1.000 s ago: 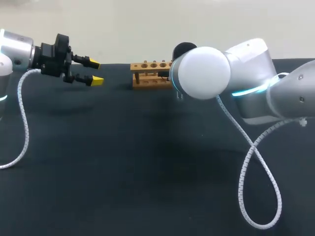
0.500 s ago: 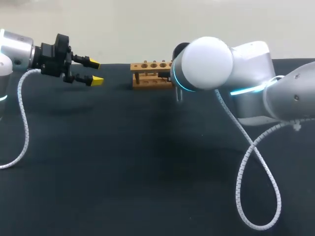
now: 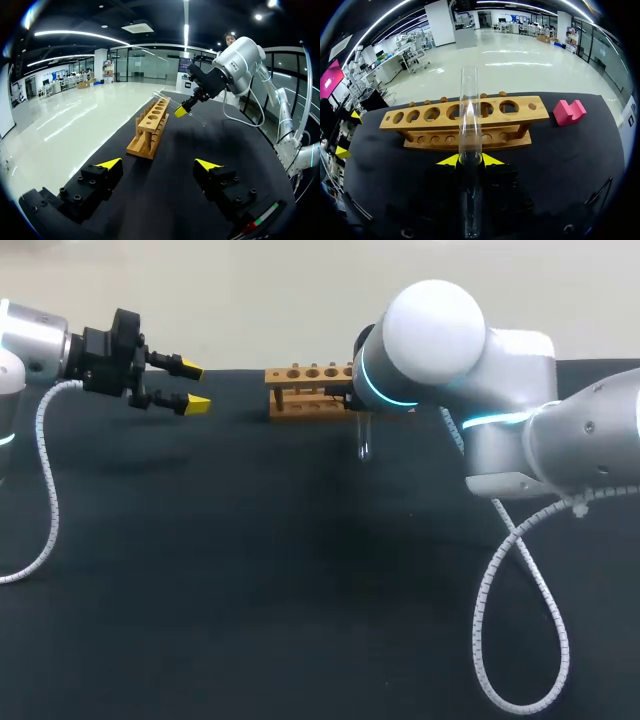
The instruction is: Grasp the test tube, adjust it, and insert it.
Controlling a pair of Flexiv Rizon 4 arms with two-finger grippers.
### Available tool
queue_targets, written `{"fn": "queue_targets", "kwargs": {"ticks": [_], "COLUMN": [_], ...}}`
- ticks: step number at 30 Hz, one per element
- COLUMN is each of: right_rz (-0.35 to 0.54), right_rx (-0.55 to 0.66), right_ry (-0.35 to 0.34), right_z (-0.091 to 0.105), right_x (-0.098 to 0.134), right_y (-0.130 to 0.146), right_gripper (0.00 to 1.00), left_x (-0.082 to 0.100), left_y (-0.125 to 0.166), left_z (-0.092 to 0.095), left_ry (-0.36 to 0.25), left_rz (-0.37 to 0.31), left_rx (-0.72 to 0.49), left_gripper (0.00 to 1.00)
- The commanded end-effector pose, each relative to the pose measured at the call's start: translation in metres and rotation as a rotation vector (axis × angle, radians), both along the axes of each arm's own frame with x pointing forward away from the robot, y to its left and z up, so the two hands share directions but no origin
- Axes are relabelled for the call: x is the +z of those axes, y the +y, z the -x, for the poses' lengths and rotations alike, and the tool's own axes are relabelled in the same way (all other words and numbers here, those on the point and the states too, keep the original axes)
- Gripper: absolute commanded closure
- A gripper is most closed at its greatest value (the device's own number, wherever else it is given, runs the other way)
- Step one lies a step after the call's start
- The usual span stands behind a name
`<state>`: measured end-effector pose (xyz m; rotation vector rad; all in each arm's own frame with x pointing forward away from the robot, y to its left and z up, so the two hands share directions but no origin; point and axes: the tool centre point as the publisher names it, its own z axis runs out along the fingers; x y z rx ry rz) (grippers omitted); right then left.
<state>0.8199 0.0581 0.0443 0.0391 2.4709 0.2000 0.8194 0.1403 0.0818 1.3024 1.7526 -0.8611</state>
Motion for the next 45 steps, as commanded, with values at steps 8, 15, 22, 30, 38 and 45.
{"fn": "queue_targets", "kwargs": {"ticks": [8,15,22,30,38,45], "right_rz": [0.010,0.008,0.004,0.003,-0.012,-0.063], "right_rx": [0.004,0.015,0.027,0.029,-0.010,-0.076], "right_ry": [0.051,0.089,0.121,0.142,0.102,0.011], "right_z": [0.003,0.006,0.006,0.006,0.011,0.024], "right_x": [-0.006,-0.011,-0.014,-0.018,-0.013,0.002], "right_y": [0.000,0.000,-0.002,-0.005,-0.004,0.001], "right_gripper": [1.00,1.00,1.00,1.00,1.00,1.00], "left_x": [-0.001,-0.001,-0.001,-0.001,-0.001,-0.001], "left_y": [0.000,0.000,0.000,0.000,0.000,0.000], "left_z": [0.002,0.002,0.002,0.002,0.002,0.002], "left_ry": [-0.007,-0.007,-0.007,-0.007,-0.007,-0.007], "left_rz": [0.002,0.002,0.002,0.002,0.002,0.002], "left_rx": [0.004,0.004,0.004,0.004,0.004,0.004], "left_gripper": [0.00,0.00,0.00,0.00,0.00,0.00]}}
